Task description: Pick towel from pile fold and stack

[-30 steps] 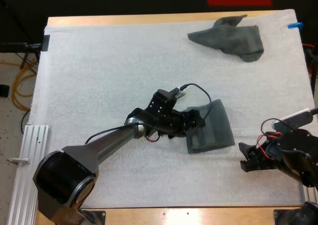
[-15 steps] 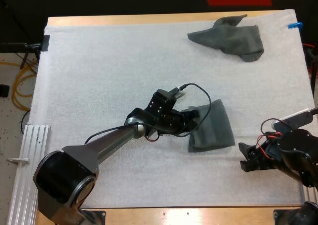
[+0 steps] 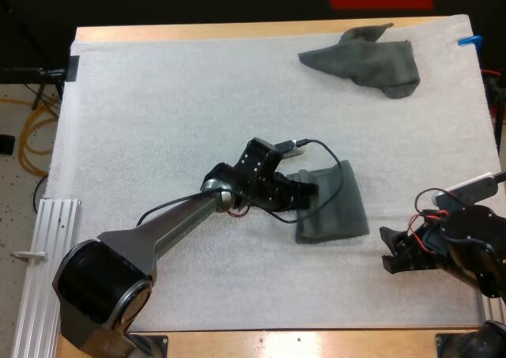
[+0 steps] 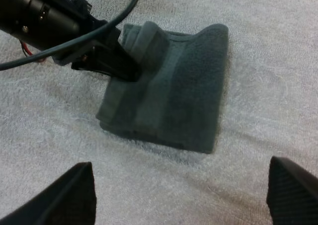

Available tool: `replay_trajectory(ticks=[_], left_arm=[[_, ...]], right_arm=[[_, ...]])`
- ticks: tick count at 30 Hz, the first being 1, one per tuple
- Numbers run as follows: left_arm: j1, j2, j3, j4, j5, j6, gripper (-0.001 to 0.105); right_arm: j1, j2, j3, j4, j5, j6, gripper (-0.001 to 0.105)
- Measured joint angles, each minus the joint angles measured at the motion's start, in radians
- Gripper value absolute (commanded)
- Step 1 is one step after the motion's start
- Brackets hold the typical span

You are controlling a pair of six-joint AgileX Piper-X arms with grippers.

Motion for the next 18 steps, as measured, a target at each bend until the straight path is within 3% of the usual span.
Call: replay_trajectory(ticks=[9, 18], left_arm=[[0.1, -0.049, -0.15, 0.32, -0.178, 0.324, 0.0], [0.271, -0.069, -0.229, 0.66, -0.52, 0.705, 0.0]], right_arm=[[0.0, 0.0, 0.0, 0.0, 0.011, 0.0, 0.069], [0.0, 0.0, 0.0, 0.0, 0.011, 0.0, 0.069]])
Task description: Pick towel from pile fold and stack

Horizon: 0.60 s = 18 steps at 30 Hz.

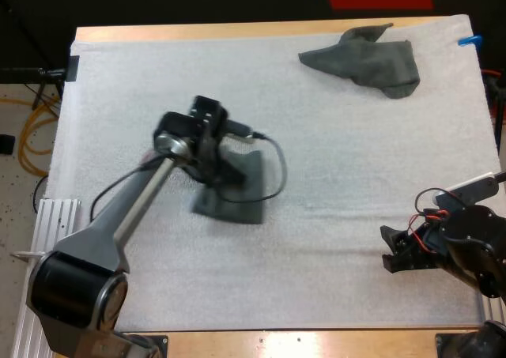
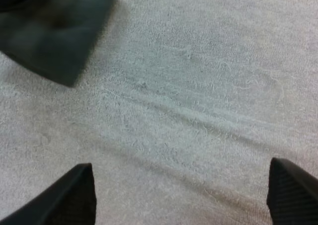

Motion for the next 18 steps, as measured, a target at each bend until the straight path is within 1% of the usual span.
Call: replay_trajectory(ticks=[4, 9, 11, 15, 18], left_arm=[[0.098, 0.0, 0.0, 0.052, -0.115, 0.071, 0.0], [0.223, 0.0, 0.0, 0.067, -0.204, 0.116, 0.0], [0.267, 0.0, 0.0, 0.069, -0.221, 0.133, 0.0], [0.342, 0.0, 0.0, 0.069, -0.226, 0.16, 0.0], [0.385, 0.0, 0.0, 0.069, -0.232, 0.167, 0.0]], right_arm=[[0.0, 0.0, 0.0, 0.0, 0.0, 0.0, 0.069], [0.0, 0.0, 0.0, 0.0, 0.0, 0.0, 0.069], [0.0, 0.0, 0.0, 0.0, 0.001, 0.0, 0.069], [0.0, 0.0, 0.0, -0.002, -0.008, 0.0, 0.069], [0.0, 0.0, 0.0, -0.035, -0.071, 0.0, 0.069]])
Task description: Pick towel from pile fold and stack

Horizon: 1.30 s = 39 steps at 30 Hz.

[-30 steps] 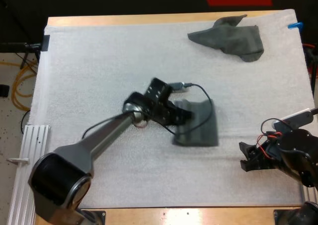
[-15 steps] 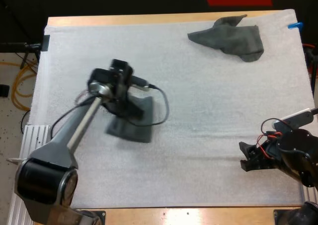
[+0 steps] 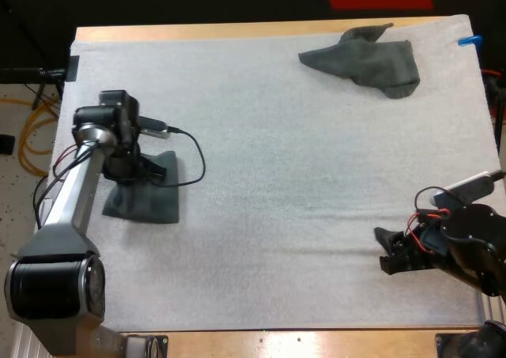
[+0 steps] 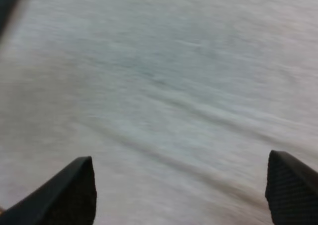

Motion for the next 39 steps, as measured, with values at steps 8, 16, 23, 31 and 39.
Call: replay_trajectory(ticks=[8, 16, 23, 31, 39], left_arm=[[0.046, 0.0, 0.0, 0.0, -0.001, 0.052, 0.0], [0.046, 0.0, 0.0, -0.003, -0.028, 0.135, 0.027], [0.046, -0.01, 0.0, -0.005, -0.183, 0.138, 0.048], [0.051, -0.169, -0.003, 0.028, -0.089, 0.09, 0.048], [0.131, -0.213, 0.029, 0.065, 0.238, 0.033, 0.048]], right_arm=[[0.0, 0.0, 0.0, -0.106, -0.08, 0.0, 0.069], [0.0, 0.0, 0.0, -0.109, -0.129, 0.0, 0.069], [0.0, 0.0, 0.0, -0.109, -0.139, 0.0, 0.069], [0.0, 0.0, 0.0, -0.109, -0.139, 0.002, 0.069], [0.0, 0.0, 0.0, -0.109, -0.139, 0.002, 0.069]])
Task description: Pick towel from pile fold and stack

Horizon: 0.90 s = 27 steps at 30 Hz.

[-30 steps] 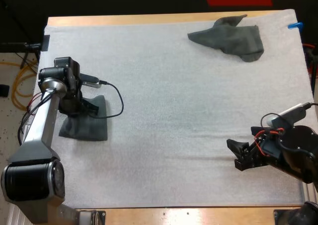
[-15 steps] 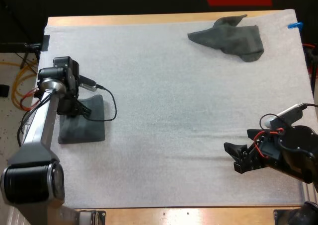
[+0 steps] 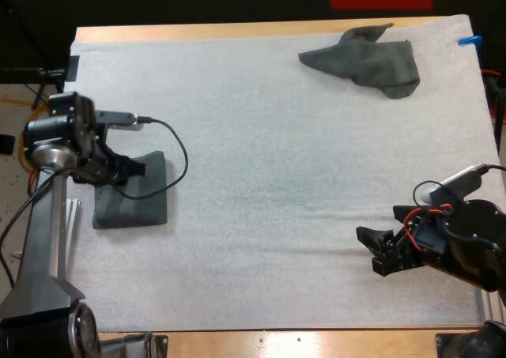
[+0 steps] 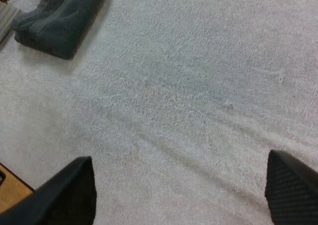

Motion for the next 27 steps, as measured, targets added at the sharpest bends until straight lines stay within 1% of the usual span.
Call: replay_trajectory(ticks=[2, 4, 7, 10, 15, 22, 27], left_arm=[[0.013, 0.0, 0.042, -0.009, 0.014, -0.002, 0.048], [0.017, 0.0, 0.103, -0.031, 0.023, -0.003, 0.048], [0.017, 0.005, 0.204, -0.117, 0.05, -0.008, 0.048], [0.017, 0.027, 0.262, -0.191, 0.059, -0.034, 0.048], [0.017, 0.07, 0.273, -0.229, 0.053, -0.045, 0.048], [0.017, 0.108, 0.272, -0.217, 0.053, -0.045, 0.048], [0.017, 0.086, 0.224, -0.194, 0.053, -0.045, 0.048]], right_arm=[[0.0, 0.0, 0.0, -0.003, -0.002, 0.0, 0.069], [0.0, 0.0, 0.0, -0.012, -0.001, 0.0, 0.069], [0.0, 0.0, 0.0, -0.03, -0.001, 0.0, 0.069], [0.0, 0.0, 0.0, -0.049, -0.002, 0.0, 0.069], [0.0, 0.0, 0.0, -0.052, -0.002, 0.0, 0.069], [0.0, 0.0, 0.0, -0.052, -0.002, 0.0, 0.069], [0.0, 0.0, 0.0, -0.052, -0.002, 0.005, 0.069]])
